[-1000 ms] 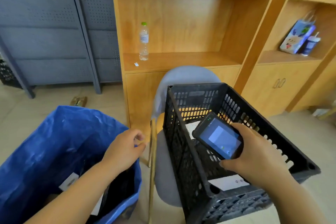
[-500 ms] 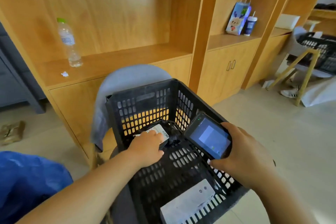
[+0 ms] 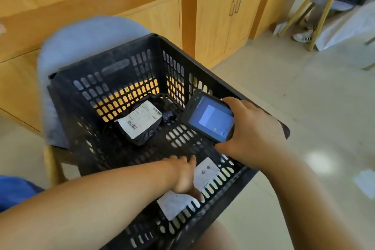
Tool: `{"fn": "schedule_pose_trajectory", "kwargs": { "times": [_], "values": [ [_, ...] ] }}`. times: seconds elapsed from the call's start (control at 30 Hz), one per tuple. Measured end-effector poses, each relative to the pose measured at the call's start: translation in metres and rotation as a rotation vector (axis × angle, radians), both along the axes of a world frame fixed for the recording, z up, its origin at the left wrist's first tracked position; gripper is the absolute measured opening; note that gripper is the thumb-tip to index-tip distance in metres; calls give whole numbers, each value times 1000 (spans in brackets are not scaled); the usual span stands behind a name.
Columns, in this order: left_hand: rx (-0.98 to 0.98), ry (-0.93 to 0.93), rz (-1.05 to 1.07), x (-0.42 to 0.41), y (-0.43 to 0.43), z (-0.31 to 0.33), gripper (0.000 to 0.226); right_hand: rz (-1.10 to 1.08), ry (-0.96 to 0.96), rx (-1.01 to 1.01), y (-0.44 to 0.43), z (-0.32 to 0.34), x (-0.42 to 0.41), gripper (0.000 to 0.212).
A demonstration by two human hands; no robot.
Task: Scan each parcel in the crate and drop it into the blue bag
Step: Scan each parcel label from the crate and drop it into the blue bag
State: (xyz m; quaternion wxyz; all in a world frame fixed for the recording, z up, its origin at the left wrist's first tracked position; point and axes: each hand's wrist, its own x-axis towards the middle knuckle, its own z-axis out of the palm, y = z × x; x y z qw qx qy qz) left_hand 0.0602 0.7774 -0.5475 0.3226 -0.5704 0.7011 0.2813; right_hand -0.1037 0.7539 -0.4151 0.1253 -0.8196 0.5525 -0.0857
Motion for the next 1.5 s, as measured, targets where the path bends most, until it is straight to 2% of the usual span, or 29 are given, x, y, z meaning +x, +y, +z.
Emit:
{"fn": "schedule_pose_trajectory", "kwargs": {
  "times": [0.07, 0.13, 0.2, 0.3, 0.4, 0.5, 0.57, 0.67, 0.83, 0.9, 0.97, 1.1, 1.23, 1.5],
  "values": [
    [17, -10, -41, -11, 7, -9, 120, -9, -14, 7, 0, -2, -3, 85],
    [-3, -35, -93, -17, 12, -16, 107, -20, -30, 7, 0, -5, -6, 82],
    [-22, -4, -91, -15, 11, -17, 85, -26, -35, 4, -1, -7, -7, 84],
    [-35, 116, 21, -4, -1, -5, 54, -33, -46, -8, -2, -9, -8, 88],
    [-128, 158, 116, 9, -14, 14, 49, -64, -64, -32, -3, -8, -9, 92],
    [-233, 221, 325, 27, -22, 39, 51, -116, -89, -71, -2, -4, -10, 91],
    [-351, 317, 458, 41, -21, 58, 48, -151, -128, -104, 2, 0, -10, 88],
    [-634, 435, 577, 59, -9, 90, 42, -182, -210, -160, 11, 6, -11, 82],
    [-1114, 605, 587, 90, 37, 146, 53, -193, -421, -194, 32, 19, -10, 88],
    [-1255, 570, 530, 103, 62, 163, 55, -196, -475, -234, 43, 25, -6, 89],
    [-1302, 477, 478, 113, 89, 172, 57, -190, -496, -256, 55, 30, -2, 89],
    [-1271, 289, 308, 128, 141, 171, 58, -121, -525, -212, 78, 37, 10, 91],
    [-1265, 149, 169, 129, 179, 158, 63, -38, -462, -136, 101, 38, 26, 93],
    [-1216, 89, 49, 121, 204, 150, 68, 127, -444, -64, 129, 35, 64, 84]
  ]
}}
